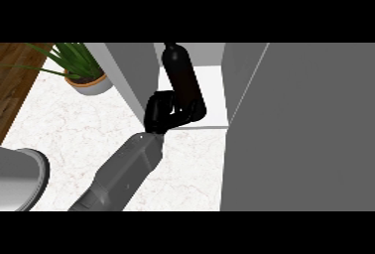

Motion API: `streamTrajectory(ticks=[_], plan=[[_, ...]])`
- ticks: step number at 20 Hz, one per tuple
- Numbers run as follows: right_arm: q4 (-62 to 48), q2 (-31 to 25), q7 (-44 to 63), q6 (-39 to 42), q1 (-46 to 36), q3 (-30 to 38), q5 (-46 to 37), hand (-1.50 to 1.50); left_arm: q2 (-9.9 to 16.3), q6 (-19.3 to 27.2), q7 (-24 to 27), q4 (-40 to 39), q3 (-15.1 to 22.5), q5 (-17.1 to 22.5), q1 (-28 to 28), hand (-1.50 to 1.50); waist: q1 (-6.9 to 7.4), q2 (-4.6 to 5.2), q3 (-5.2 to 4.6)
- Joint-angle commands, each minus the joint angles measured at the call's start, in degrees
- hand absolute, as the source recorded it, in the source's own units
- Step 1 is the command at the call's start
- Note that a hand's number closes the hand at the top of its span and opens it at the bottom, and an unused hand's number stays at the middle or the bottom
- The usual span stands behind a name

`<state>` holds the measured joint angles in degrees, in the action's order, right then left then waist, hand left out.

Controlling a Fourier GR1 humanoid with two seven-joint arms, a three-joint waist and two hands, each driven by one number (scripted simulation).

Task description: Pick up the wine, place it into the cabinet and close the cabinet

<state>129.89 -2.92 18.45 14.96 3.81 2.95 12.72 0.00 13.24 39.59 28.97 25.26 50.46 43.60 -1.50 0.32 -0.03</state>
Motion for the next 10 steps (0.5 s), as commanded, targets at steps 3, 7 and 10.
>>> streamTrajectory(ticks=[3, 7, 10], plan=[[-5.46, -0.08, -5.52, 2.47, -0.36, 1.35, 0.53, -1.5, 0.0, -0.57, 1.38, -4.89, 1.12, 4.56, 5.29, 1.5, -0.8, 0.27, 0.0], [-0.56, 0.37, -1.53, 1.45, 1.76, -1.2, -0.33, -1.5, 0.0, -3.28, -2.08, -7.77, -3.34, 3.43, 9.76, 1.5, 0.17, 0.01, 0.01], [-3.45, -0.05, -2.65, 1.1, -0.37, 0.23, -1.48, -1.5, 0.0, -4.34, -0.61, -9.65, -1.91, 4.99, 9.38, 1.5, -0.31, 0.18, 0.0]])
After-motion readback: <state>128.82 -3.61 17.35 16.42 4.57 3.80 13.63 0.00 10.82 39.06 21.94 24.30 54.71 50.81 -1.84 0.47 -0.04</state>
